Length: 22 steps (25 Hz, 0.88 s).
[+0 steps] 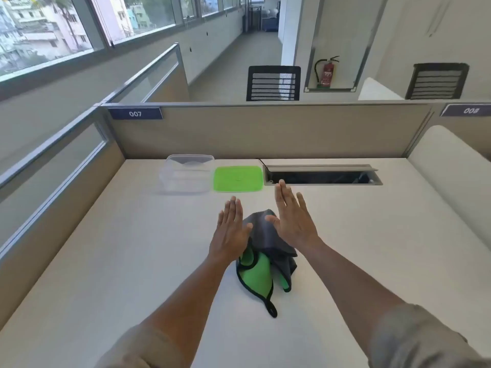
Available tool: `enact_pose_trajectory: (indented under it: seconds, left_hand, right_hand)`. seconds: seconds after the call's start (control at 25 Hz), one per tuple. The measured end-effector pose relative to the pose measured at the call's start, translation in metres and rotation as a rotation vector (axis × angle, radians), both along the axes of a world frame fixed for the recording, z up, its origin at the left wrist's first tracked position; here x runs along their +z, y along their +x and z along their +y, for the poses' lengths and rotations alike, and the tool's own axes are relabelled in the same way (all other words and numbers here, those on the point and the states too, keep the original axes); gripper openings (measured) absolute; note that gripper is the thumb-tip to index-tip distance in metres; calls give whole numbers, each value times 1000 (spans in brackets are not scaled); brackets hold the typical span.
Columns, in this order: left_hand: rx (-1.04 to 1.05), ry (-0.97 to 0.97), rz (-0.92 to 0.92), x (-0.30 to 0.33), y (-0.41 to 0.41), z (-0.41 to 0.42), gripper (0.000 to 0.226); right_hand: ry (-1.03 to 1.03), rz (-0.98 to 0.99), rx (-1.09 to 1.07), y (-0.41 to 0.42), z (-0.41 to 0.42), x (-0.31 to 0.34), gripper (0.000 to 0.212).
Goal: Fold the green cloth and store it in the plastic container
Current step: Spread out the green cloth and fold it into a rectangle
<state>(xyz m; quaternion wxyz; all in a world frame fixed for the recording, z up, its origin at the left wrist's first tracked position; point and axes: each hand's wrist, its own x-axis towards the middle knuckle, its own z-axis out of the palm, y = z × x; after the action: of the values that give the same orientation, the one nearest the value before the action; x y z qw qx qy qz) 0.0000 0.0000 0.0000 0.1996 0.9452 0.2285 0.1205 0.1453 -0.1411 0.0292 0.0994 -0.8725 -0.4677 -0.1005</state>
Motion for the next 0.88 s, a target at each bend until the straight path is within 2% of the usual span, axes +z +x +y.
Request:
enact_pose_trajectory:
  seconds: [0.12,0.28,0.4,0.52,0.6,0.76,0.88]
  left_hand:
    - [-67,84,79,-9,-11,-2,76]
    - [-111,123,148,-18,-17,-2,86]
    - [-92,132,171,-19,-15,1,84]
    - [-75,115,252,-14,-13,4,78]
    - [-56,98,294,-9,-13,6,67]
    - [20,110,242,1,-13,12,28]
    - [115,106,142,14,-12,24,21]
  right_hand:
    - [-81,47,41,-10,-10,-18,86]
    - [-189,132,198,-18,-23,-34,93]
    - [-244,144,235,-20,-29,-41,96]
    - [-228,133,201,-21,-30,-43,83]
    - [-181,117,171,-20,-32,-43,73]
    - [-36,68,77,-15,-32,-32,49]
    - [56,21,-43,-7,-35,-14,25]
